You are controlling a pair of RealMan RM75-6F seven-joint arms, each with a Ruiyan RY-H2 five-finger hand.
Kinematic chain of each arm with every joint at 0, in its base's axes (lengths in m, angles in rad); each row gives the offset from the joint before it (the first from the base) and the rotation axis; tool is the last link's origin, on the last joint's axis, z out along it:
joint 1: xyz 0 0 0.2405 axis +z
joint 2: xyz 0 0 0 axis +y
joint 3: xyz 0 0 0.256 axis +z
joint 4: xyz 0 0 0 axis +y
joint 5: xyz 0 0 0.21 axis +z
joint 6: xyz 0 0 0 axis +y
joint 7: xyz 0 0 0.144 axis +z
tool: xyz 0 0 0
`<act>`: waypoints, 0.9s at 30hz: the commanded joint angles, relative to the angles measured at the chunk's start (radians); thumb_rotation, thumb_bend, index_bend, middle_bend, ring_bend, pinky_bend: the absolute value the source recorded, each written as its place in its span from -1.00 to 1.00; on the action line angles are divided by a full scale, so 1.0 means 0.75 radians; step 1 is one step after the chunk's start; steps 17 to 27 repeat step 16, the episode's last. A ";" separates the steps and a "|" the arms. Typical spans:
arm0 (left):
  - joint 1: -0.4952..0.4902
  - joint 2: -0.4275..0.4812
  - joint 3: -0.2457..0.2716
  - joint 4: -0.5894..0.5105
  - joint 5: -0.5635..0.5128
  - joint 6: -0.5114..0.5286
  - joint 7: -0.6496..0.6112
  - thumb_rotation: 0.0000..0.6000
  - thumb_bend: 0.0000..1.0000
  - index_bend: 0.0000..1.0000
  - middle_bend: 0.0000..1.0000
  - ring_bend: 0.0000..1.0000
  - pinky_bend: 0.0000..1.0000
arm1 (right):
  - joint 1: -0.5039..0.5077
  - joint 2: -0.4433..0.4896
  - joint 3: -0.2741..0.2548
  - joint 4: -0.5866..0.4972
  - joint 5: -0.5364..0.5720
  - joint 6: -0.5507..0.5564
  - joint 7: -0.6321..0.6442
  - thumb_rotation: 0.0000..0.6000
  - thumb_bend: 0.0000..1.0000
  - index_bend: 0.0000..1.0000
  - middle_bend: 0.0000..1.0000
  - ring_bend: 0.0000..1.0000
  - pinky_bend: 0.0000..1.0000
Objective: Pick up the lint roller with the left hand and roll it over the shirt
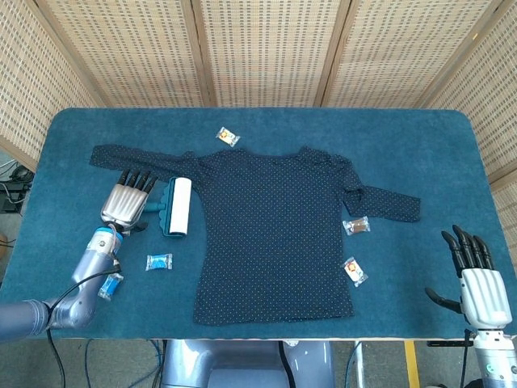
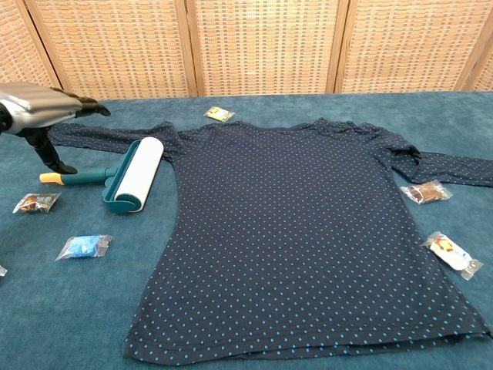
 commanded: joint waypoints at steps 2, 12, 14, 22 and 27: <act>0.223 0.060 -0.018 -0.180 0.303 0.282 -0.312 1.00 -0.55 -1.00 -1.00 -1.00 -1.00 | -0.001 -0.003 0.003 0.004 -0.001 0.007 0.001 1.00 -0.73 -0.92 -1.00 -1.00 -1.00; 0.621 0.023 0.156 -0.220 0.755 0.773 -0.474 1.00 -0.61 -1.00 -1.00 -1.00 -1.00 | -0.006 -0.006 0.009 0.007 -0.015 0.039 -0.017 1.00 -0.73 -0.97 -1.00 -1.00 -1.00; 0.673 -0.003 0.176 -0.184 0.810 0.821 -0.486 1.00 -0.61 -1.00 -1.00 -1.00 -1.00 | -0.008 -0.009 0.009 0.009 -0.014 0.041 -0.026 1.00 -0.73 -0.99 -1.00 -1.00 -1.00; 0.709 -0.022 0.185 -0.149 0.845 0.840 -0.506 1.00 -0.61 -1.00 -1.00 -1.00 -1.00 | -0.008 -0.011 0.010 0.011 -0.012 0.041 -0.030 1.00 -0.73 -1.00 -1.00 -1.00 -1.00; 0.709 -0.022 0.185 -0.149 0.845 0.840 -0.506 1.00 -0.61 -1.00 -1.00 -1.00 -1.00 | -0.008 -0.011 0.010 0.011 -0.012 0.041 -0.030 1.00 -0.73 -1.00 -1.00 -1.00 -1.00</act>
